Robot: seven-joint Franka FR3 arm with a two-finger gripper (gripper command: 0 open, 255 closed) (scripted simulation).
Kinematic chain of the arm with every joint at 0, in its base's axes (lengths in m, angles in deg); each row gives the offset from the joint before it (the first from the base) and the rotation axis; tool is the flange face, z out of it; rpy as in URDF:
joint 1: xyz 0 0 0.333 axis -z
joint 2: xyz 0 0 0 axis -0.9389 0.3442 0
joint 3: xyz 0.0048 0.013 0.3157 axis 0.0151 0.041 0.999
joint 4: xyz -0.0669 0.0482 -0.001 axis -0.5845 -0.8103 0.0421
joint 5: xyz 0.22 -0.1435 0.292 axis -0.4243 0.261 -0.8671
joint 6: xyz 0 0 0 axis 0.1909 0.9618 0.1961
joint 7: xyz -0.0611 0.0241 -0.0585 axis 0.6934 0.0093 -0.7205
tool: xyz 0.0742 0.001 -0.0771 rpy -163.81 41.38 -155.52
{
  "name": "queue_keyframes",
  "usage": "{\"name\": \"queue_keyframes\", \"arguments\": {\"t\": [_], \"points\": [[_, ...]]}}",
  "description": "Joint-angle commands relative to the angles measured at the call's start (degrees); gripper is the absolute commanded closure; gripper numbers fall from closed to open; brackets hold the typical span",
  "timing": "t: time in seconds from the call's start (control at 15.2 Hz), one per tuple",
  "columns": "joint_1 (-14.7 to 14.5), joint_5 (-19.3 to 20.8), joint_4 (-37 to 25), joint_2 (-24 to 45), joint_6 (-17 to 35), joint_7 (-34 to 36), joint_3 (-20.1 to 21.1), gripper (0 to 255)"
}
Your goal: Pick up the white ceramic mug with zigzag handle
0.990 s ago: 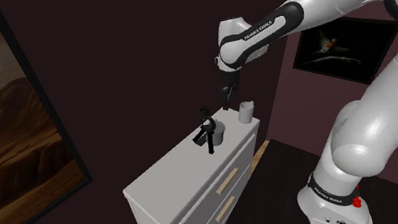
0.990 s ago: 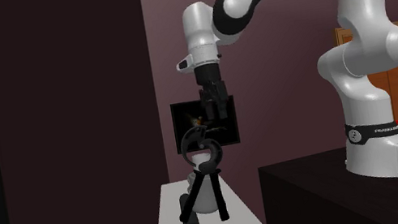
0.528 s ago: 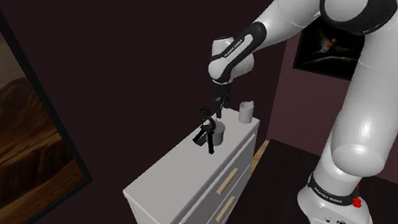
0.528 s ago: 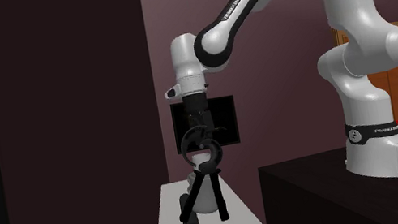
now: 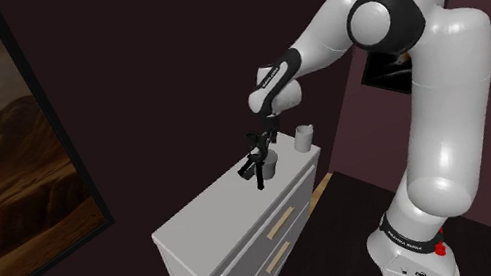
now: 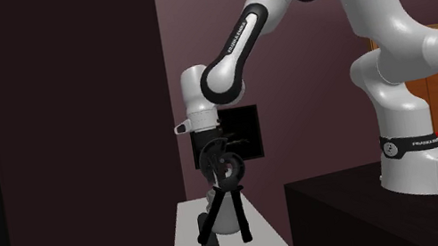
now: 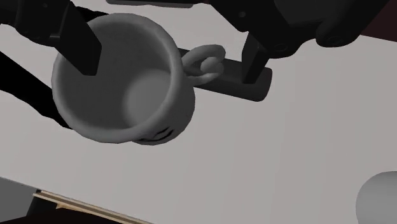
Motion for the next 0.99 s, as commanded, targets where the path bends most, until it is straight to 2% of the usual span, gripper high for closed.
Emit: {"name": "queue_keyframes", "arguments": {"t": [0.0,0.26,0.33,0.92], "points": [[0.3,-0.7,0.1,1.4,1.4,-0.6,0.3,0],[0.6,-1.6,0.0,3.1,3.1,-1.2,0.8,0],[0.6,-1.6,0.0,3.2,3.0,-1.3,0.8,255],[0.6,-1.6,0.0,3.1,3.1,-1.2,0.8,255]]}}
